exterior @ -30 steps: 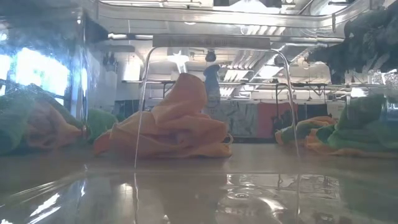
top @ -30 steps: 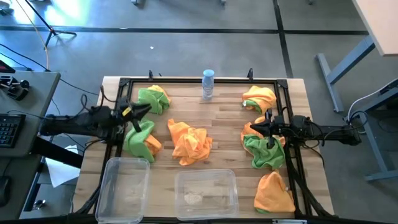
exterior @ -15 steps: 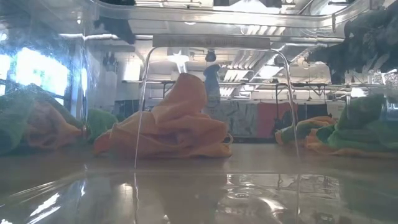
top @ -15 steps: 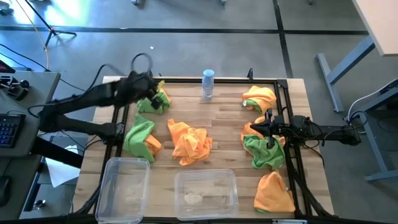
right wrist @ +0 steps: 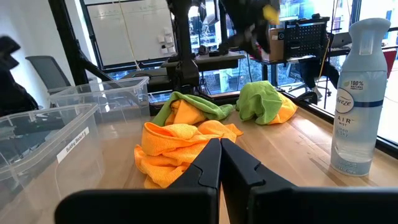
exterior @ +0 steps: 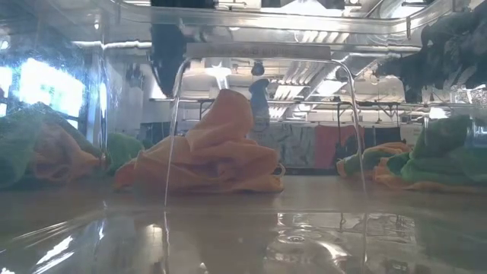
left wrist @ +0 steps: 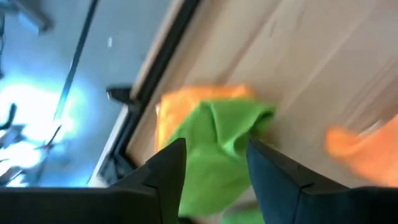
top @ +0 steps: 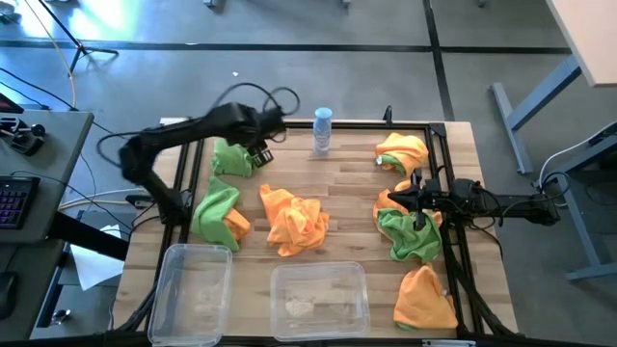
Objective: Sort microfiber towel by color & place in baskets
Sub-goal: Put the green microfiber towel into the left transparent bin
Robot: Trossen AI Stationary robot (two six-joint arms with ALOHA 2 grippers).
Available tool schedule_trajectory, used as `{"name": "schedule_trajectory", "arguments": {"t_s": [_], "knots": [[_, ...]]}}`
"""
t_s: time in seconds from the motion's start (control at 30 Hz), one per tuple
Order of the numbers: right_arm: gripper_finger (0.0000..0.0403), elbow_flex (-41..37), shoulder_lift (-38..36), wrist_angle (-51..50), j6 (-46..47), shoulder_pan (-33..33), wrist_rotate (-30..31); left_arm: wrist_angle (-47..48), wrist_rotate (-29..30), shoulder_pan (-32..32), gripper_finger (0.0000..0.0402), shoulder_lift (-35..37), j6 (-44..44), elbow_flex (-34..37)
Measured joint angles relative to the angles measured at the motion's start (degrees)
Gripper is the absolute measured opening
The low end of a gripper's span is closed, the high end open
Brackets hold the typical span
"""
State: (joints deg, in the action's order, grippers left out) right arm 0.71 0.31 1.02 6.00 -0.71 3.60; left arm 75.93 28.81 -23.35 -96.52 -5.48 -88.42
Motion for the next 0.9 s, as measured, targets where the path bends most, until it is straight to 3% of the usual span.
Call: {"name": "schedule_trajectory", "arguments": {"t_s": [0.2,0.4,0.73,0.9], "knots": [[0.0000,0.0,0.0,0.0,0.0,0.0,0.0,6.3,-0.1,0.1,0.0160,-10.2,-4.6,-0.3],[0.0000,0.0,0.0,0.0,0.0,0.0,0.0,6.7,-1.7,0.2,0.0153,-16.0,-4.5,-0.3],[0.0000,0.0,0.0,0.0,0.0,0.0,0.0,6.0,0.2,0.1,0.0147,-18.1,-4.9,-0.3],[0.0000,0.0,0.0,0.0,0.0,0.0,0.0,6.6,-2.6,0.1,0.0146,-18.1,-5.8,-0.3]]}}
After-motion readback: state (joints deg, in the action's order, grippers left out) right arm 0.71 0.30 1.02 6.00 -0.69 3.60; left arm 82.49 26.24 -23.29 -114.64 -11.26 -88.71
